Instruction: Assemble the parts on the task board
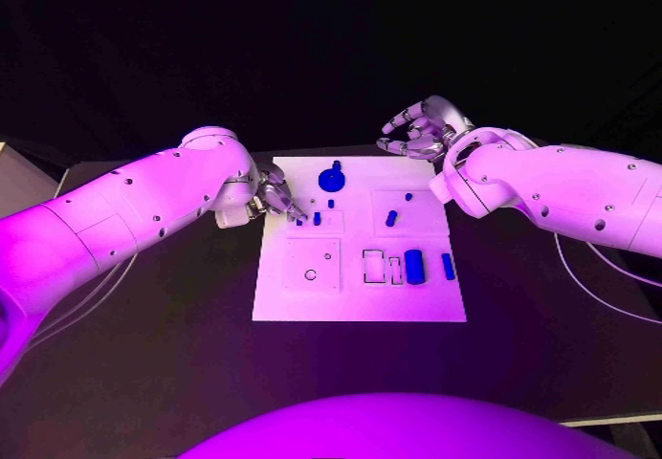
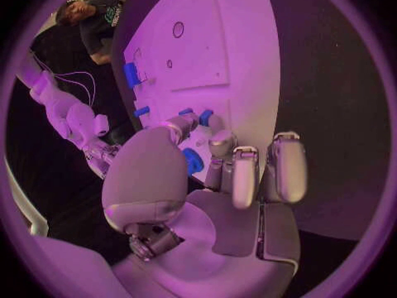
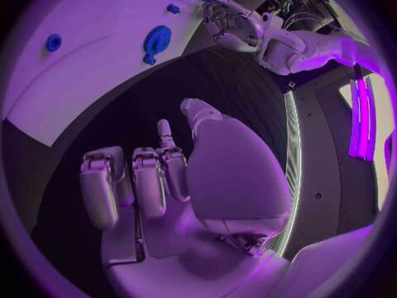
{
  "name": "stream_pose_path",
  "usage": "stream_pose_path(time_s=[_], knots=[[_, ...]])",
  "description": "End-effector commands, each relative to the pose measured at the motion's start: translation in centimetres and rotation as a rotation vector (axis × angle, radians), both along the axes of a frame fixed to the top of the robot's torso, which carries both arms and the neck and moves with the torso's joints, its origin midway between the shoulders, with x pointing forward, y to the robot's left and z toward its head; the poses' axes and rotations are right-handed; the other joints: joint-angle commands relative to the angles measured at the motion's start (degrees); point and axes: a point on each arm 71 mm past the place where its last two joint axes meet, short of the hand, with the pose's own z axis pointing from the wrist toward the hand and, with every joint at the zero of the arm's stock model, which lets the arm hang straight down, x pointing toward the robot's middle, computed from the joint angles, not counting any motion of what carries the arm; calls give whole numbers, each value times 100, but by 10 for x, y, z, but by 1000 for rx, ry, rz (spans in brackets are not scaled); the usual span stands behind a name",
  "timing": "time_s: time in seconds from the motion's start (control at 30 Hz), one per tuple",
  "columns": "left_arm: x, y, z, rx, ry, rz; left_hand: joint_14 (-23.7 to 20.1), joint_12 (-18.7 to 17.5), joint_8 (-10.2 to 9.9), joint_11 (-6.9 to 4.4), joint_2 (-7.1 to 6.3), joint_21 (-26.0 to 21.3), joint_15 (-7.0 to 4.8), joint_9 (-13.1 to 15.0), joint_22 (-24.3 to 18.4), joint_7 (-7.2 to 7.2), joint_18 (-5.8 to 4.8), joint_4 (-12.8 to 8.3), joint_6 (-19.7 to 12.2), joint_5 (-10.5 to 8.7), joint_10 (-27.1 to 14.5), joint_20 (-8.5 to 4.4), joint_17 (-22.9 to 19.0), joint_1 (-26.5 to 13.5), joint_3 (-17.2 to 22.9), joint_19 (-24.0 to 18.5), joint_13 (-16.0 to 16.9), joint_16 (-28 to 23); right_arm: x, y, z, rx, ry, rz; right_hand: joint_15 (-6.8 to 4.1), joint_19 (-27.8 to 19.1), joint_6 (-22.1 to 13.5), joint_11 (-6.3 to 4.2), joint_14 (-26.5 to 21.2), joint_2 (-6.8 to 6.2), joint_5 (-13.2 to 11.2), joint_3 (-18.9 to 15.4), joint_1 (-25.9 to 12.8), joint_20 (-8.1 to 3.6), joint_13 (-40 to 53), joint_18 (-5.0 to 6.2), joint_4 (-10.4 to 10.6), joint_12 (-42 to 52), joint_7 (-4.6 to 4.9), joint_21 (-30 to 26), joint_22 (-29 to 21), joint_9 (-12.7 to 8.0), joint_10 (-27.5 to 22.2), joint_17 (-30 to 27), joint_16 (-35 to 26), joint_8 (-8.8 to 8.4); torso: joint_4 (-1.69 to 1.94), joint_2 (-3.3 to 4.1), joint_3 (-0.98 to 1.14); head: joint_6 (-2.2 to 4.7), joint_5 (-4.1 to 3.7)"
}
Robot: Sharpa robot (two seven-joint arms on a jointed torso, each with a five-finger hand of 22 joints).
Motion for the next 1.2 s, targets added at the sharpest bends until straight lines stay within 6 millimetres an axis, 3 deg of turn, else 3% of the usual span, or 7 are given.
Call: stream_pose_path(time_s=[0.03,0.53,0.7,0.97,1.03,1.1,1.2], knots=[[-2,6,-7,50,3,13,580,17,17,10,6,-17,-28,8,200,17,-60,32,11,-51,20,-7,1434,49,-51,20,5,19,0,1,1,-6,-9,12,-44,600,-30,-45,542,-16,36,44,-43,-42,1133,-38,0,12,-5,25,1507,8,186,1289,-22,20,3,-3,-2,1,-1],[-4,13,-3,18,-4,27,582,30,30,15,-19,-14,-25,26,212,22,-63,193,16,-168,35,-7,1440,28,-219,31,23,22,-1,-1,0,-6,-9,9,-43,600,-39,-44,544,-23,38,67,-56,-42,1136,-38,2,15,-4,25,1507,9,189,1297,-19,24,7,-3,-13,1,-1],[-5,11,-2,-12,1,34,581,28,37,15,-11,-17,-24,41,214,22,-63,327,10,-315,33,-6,1439,60,-366,33,19,21,-1,0,0,-6,-8,9,-43,600,-39,-44,544,-23,38,67,-56,-42,1136,-38,2,15,-4,25,1507,9,189,1297,-19,24,-6,1,-9,1,10],[-5,10,-1,-66,-11,47,579,23,36,17,-2,-24,-23,44,204,24,-60,362,4,-350,27,-6,1431,75,-399,26,10,16,-1,0,-1,-6,-7,9,-42,600,-40,-44,543,-21,43,76,-62,-42,1135,-38,3,15,-3,25,1507,9,189,1293,-21,26,-4,4,-2,1,6],[-5,10,0,-103,-9,60,561,-14,28,27,-19,-60,-17,47,150,35,-47,414,-21,-372,-14,-3,1381,82,-464,-14,-47,-12,-1,-1,-1,-6,-6,8,-42,600,-40,-44,543,-21,43,77,-62,-42,1135,-38,3,15,-3,25,1507,9,188,1292,-21,26,-1,2,-2,1,2],[-4,10,1,-131,-10,74,473,-195,3,74,-46,-231,23,62,-96,87,12,470,-129,-374,-229,21,1155,126,-600,-206,-302,-146,-1,-1,-1,-6,-6,8,-42,600,-41,-44,541,-21,45,80,-63,-42,1133,-38,3,12,-3,25,1507,9,185,1285,-24,27,3,0,0,1,0],[-3,12,3,-161,-17,88,454,-233,5,94,-52,-260,41,76,-131,108,21,478,-171,-403,-289,35,1110,132,-678,-235,-362,-174,-1,-1,-1,-6,-6,7,-42,600,-41,-44,541,-21,45,80,-63,-42,1133,-38,3,12,-3,25,1507,9,185,1285,-24,27,1,4,2,1,-3]])
